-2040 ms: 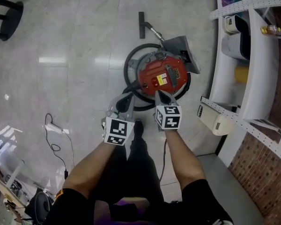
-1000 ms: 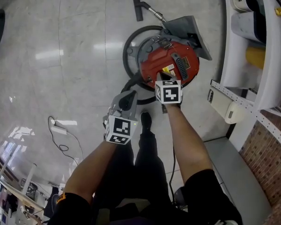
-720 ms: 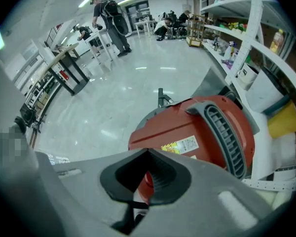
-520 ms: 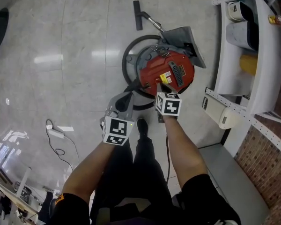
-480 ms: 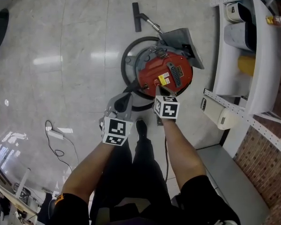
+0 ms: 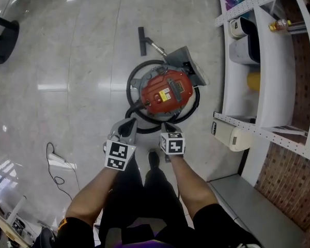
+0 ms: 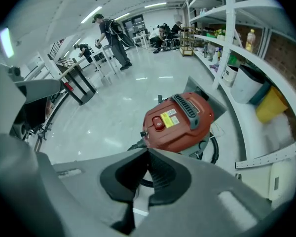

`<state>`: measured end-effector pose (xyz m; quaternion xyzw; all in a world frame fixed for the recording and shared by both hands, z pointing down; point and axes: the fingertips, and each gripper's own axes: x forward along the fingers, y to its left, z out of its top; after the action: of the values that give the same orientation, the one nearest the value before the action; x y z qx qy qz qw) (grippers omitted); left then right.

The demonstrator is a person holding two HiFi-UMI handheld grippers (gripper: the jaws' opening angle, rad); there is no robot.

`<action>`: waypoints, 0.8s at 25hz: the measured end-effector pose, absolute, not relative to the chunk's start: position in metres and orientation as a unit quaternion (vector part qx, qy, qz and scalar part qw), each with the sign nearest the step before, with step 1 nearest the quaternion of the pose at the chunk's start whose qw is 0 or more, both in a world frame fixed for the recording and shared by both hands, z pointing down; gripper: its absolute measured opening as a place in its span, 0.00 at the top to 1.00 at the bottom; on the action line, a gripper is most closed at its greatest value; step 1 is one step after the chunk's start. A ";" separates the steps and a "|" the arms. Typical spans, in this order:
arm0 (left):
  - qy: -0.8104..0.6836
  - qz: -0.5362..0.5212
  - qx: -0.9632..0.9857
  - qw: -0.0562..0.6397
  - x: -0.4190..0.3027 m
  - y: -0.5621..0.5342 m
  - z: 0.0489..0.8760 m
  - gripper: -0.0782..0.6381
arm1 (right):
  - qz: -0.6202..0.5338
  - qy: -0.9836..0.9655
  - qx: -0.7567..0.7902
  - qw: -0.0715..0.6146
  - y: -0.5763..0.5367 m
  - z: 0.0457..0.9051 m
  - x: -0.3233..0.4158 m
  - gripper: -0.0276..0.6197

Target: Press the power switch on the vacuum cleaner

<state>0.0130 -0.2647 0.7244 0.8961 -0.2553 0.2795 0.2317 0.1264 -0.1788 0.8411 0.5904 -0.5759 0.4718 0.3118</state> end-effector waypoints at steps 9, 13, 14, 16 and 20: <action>-0.339 0.228 0.877 0.252 0.013 -0.168 0.636 0.87 | 0.467 -0.588 0.620 0.227 -0.099 0.748 0.161 0.97; -0.369 0.200 0.877 0.235 0.019 -0.141 0.592 0.87 | 0.409 -0.647 0.606 0.216 -0.091 0.695 0.158 0.97; -0.374 0.196 0.877 0.230 0.019 -0.131 0.584 0.87 | 0.394 -0.657 0.605 0.215 -0.084 0.684 0.158 0.97; -0.383 0.191 0.877 0.221 0.019 -0.111 0.571 0.87 | 0.366 -0.674 0.604 0.217 -0.070 0.663 0.156 0.97; -0.401 0.184 0.870 0.218 0.013 -0.077 0.555 0.87 | 0.323 -0.712 0.591 0.198 -0.052 0.619 0.143 0.97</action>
<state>0.0131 -0.0772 0.5550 0.8704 -0.4013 0.1844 0.2176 0.1430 -0.0517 0.6194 0.5914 -0.7119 0.3228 0.1981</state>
